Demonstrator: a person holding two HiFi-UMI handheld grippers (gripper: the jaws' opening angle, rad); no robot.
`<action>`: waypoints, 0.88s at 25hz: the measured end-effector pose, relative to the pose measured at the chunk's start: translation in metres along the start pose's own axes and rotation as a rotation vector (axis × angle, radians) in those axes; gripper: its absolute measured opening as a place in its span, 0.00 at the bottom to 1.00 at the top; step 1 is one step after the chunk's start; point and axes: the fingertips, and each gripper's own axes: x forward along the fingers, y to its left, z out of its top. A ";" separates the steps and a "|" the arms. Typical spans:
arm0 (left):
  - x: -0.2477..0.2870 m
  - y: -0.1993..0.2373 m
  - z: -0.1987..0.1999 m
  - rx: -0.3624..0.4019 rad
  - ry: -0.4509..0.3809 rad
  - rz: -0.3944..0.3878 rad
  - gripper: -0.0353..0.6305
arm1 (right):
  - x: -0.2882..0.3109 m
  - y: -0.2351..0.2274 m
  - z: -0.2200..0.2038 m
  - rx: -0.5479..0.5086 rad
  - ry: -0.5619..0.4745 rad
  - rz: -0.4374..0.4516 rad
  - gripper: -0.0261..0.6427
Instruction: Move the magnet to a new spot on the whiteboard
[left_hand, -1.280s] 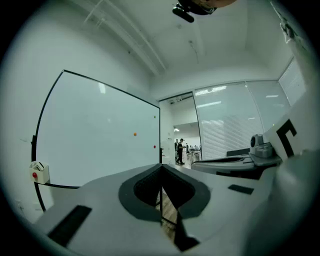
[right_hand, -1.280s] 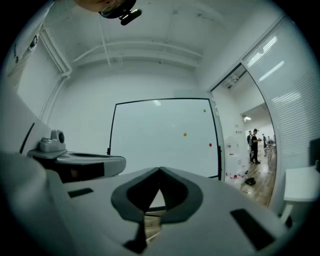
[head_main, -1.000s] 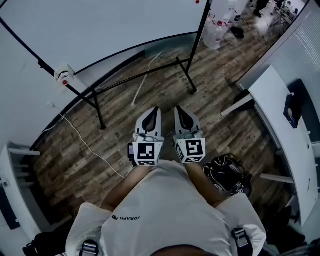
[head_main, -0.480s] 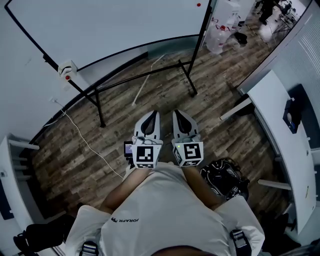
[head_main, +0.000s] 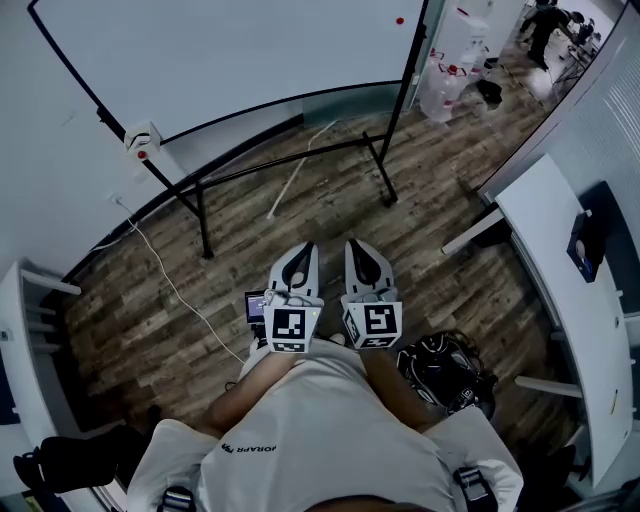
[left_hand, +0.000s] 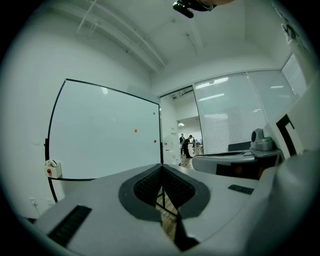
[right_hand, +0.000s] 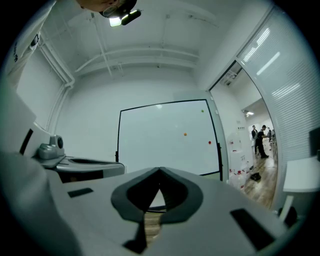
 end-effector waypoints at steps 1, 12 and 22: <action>0.001 0.000 0.000 0.000 0.001 0.001 0.06 | 0.001 -0.001 0.000 0.000 0.001 -0.001 0.06; 0.072 0.013 -0.009 -0.017 0.001 -0.029 0.06 | 0.058 -0.044 -0.007 -0.006 0.020 -0.019 0.06; 0.200 0.074 0.001 -0.025 -0.027 -0.014 0.06 | 0.181 -0.101 0.002 -0.022 0.003 -0.027 0.06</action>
